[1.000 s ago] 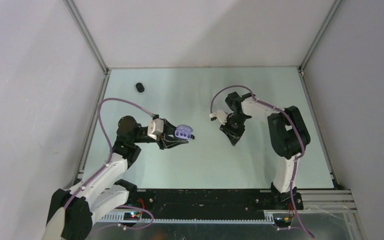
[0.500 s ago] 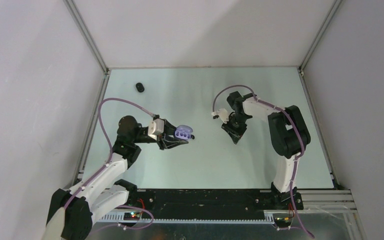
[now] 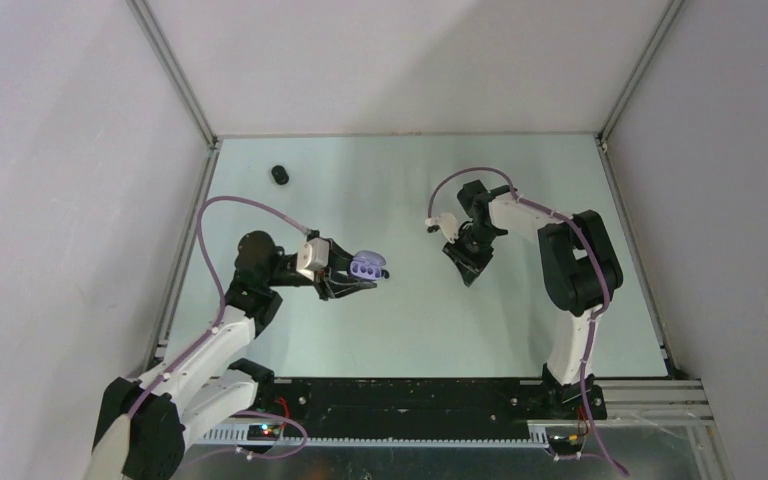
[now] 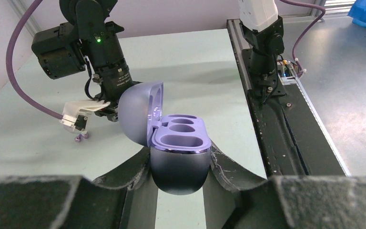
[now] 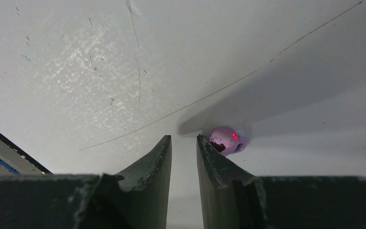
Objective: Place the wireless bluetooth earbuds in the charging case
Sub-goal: Adjust the earbud at the center of the board.
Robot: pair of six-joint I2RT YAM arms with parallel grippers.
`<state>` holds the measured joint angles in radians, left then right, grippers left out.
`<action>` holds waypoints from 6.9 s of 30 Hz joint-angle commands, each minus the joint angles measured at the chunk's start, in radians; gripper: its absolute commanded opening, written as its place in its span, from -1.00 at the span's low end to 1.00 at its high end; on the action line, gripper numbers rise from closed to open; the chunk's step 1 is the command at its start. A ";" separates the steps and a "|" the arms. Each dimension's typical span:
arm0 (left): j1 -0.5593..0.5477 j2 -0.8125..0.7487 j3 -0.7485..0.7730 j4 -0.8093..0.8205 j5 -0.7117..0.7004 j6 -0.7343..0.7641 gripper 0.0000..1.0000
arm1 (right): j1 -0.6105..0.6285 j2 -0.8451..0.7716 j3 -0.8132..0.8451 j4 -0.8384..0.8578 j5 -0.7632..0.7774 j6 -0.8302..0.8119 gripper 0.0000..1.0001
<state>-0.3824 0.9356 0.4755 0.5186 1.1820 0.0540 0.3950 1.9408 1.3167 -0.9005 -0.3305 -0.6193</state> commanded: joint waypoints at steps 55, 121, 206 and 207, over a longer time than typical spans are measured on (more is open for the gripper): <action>-0.010 0.015 0.058 -0.047 0.006 0.085 -1.00 | -0.303 -0.037 -0.030 0.097 -0.170 0.369 -0.27; -0.013 0.000 0.083 -0.154 0.002 0.164 -1.00 | -0.246 0.046 0.013 0.153 -0.157 0.493 -0.46; -0.016 0.006 0.103 -0.217 0.001 0.214 -1.00 | -0.162 0.144 0.194 -0.045 -0.170 0.194 -0.36; -0.017 0.006 0.103 -0.217 0.001 0.213 -1.00 | -0.163 0.144 0.193 -0.046 -0.176 0.190 -0.36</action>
<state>-0.3927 0.9504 0.5316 0.2878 1.1812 0.2386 0.2352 2.0907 1.5166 -0.9310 -0.4839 -0.4049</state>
